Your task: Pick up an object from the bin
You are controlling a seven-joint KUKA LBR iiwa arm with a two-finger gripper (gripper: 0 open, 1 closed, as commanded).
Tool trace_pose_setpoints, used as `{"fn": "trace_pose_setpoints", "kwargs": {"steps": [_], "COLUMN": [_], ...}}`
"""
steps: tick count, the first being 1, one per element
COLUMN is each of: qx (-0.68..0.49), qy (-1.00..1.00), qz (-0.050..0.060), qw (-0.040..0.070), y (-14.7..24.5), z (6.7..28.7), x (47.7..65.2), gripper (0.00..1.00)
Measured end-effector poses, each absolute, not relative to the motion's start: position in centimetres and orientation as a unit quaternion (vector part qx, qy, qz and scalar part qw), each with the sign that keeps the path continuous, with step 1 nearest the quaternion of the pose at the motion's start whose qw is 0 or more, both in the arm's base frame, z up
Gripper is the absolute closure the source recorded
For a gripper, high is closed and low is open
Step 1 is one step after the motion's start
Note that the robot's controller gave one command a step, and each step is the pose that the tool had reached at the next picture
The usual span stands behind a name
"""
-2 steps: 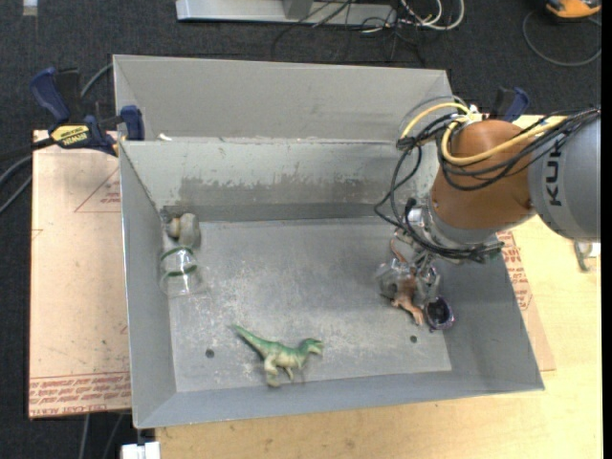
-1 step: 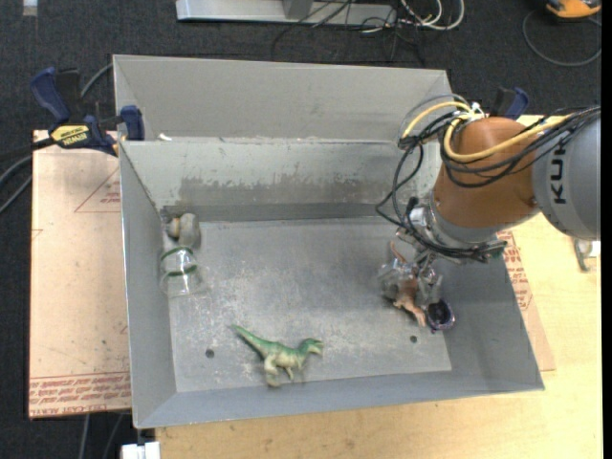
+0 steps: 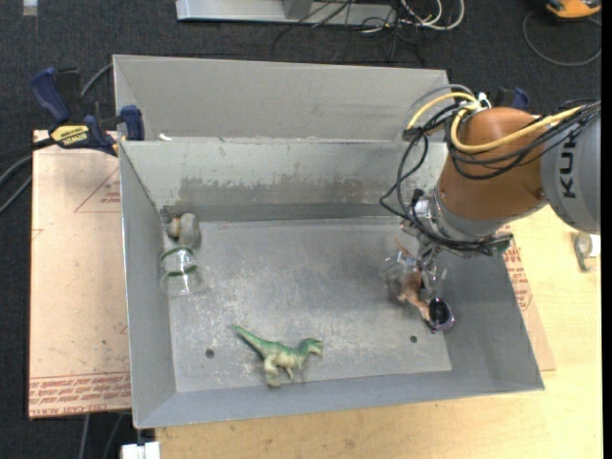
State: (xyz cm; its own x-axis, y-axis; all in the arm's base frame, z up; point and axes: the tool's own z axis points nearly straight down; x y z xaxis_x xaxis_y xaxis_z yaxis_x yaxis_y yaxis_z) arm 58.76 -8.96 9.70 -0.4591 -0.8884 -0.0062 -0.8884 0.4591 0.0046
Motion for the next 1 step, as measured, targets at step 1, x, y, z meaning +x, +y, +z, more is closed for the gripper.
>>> {"fn": "trace_pose_setpoints", "kwargs": {"steps": [1], "qx": [-0.520], "qy": [0.854], "qz": [0.001], "qw": [0.005], "y": [-8.99], "z": [10.66], "x": [59.02], "gripper": [1.00]}}
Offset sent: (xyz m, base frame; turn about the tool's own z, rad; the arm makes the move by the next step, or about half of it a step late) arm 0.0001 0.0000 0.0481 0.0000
